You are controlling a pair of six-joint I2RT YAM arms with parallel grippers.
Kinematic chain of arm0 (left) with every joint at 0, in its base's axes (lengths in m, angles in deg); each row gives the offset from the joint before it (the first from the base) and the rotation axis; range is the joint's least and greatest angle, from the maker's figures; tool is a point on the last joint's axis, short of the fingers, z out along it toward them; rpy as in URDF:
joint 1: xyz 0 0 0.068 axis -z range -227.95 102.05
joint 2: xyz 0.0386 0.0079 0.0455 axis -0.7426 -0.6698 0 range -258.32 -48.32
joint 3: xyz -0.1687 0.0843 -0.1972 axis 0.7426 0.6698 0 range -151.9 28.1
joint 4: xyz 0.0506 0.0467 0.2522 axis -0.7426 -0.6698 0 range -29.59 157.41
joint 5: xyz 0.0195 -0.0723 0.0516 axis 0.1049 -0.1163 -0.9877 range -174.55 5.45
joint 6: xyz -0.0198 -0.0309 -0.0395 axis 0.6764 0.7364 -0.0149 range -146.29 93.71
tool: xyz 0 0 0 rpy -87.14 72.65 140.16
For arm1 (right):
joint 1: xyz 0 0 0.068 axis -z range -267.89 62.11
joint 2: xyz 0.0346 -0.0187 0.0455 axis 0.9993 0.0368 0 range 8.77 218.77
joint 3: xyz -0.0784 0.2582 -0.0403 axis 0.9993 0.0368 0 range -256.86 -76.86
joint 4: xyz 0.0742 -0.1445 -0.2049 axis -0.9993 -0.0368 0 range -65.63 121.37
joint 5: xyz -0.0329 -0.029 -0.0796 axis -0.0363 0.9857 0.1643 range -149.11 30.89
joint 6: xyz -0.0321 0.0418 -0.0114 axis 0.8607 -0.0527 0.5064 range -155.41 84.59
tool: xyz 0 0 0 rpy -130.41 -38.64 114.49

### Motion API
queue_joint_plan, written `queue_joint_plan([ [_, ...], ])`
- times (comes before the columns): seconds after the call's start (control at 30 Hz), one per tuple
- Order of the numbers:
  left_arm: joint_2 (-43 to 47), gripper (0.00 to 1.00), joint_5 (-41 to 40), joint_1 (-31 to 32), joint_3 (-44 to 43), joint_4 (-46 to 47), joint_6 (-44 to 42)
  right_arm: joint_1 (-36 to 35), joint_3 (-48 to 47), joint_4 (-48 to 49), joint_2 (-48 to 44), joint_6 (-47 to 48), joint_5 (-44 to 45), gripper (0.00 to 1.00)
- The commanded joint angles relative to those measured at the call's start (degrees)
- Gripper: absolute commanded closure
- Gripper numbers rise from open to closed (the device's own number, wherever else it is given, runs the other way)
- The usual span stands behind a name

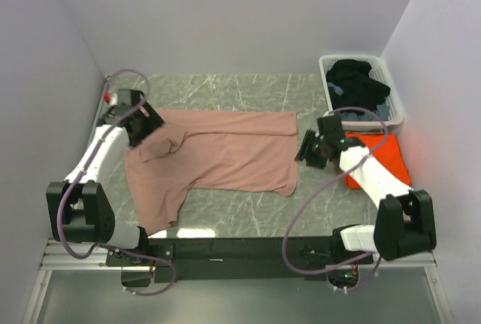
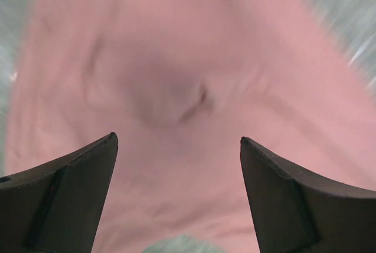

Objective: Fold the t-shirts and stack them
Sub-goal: Fold the tshirt

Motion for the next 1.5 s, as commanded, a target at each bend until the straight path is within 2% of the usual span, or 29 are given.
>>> queue_joint_plan([
  [0.0, 0.54, 0.10, 0.64, 4.54, 7.01, 0.11, -1.67, -7.10, 5.51, -2.80, -6.48, 1.89, 5.03, 0.46],
  [0.03, 1.24, 0.10, 0.47, 4.99, 8.07, 0.28, -1.94, -11.38, 6.92, -2.98, -7.71, 1.54, 5.75, 0.47],
  [0.13, 1.51, 0.11, -0.67, 5.26, 11.24, 1.43, -2.82, -17.64, 11.67, -2.89, -10.79, -0.92, 6.98, 0.49],
  [0.3, -0.15, 0.14, -0.32, 5.17, 13.44, 3.18, -3.08, -22.49, 13.88, -1.92, -8.78, -2.94, 6.28, 0.52],
  [0.57, -2.18, 0.16, -4.10, 4.56, 14.14, 2.66, -3.78, -23.55, 12.56, 0.36, -1.84, -1.98, 6.36, 0.52],
  [0.7, -1.48, 0.17, -4.19, 2.11, 15.11, 3.01, -3.43, -23.55, 11.95, 0.71, 1.15, -2.68, 6.98, 0.52],
  [1.17, -2.88, 0.20, -7.88, -5.28, 15.81, 1.96, -1.85, -23.55, 11.16, 2.03, 4.41, -2.15, 9.00, 0.55],
  [1.27, -3.85, 0.21, -8.41, -6.51, 15.46, 1.69, -1.94, -23.55, 11.07, 1.94, 4.76, -1.89, 9.70, 0.60],
  [1.37, -4.46, 0.22, -8.93, -7.48, 15.28, 1.78, -1.94, -23.47, 10.89, 1.07, 4.85, -1.54, 10.84, 0.71],
  [1.4, -4.99, 0.23, -8.85, -7.49, 15.28, 1.87, -2.03, -23.47, 10.80, 0.72, 4.85, -1.54, 11.20, 0.79],
  [1.47, -6.21, 0.23, -8.59, -7.84, 14.76, 1.78, -2.03, -23.47, 10.37, -0.86, 4.76, -1.10, 12.25, 0.88],
])
